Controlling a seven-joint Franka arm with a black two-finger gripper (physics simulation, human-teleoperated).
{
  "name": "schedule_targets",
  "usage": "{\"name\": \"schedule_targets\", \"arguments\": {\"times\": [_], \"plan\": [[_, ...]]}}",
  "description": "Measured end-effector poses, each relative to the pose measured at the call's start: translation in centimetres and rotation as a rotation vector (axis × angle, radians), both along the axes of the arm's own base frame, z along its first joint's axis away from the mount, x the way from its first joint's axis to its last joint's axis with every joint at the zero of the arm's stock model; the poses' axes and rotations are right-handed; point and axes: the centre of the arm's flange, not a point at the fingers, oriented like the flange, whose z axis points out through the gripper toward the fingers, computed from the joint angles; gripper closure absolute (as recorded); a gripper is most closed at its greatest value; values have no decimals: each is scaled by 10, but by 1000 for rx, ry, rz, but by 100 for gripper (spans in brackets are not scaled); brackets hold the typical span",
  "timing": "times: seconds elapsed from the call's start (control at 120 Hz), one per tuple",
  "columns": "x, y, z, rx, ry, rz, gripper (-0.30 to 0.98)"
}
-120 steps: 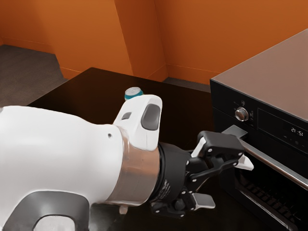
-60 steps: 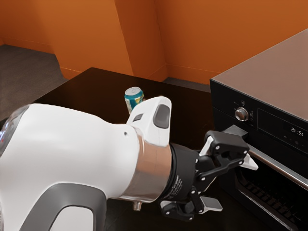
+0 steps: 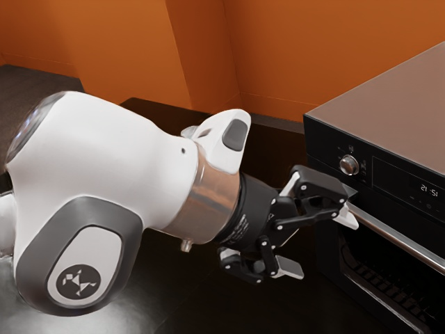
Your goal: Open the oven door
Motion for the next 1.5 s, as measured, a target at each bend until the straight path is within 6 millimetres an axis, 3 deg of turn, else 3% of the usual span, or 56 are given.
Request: {"name": "schedule_targets", "arguments": {"times": [0.183,0.267,0.342,0.458,0.775,0.967,1.5], "plan": [[3,-25,-9,23,15,-32,0],[13,-29,-2,24,3,-31,0],[30,-21,2,14,4,-11,0],[40,-15,0,19,9,6,0],[52,-19,-21,37,47,21,0],[71,-16,-26,32,60,41,0],[88,-12,-57,42,120,66,0]]}}
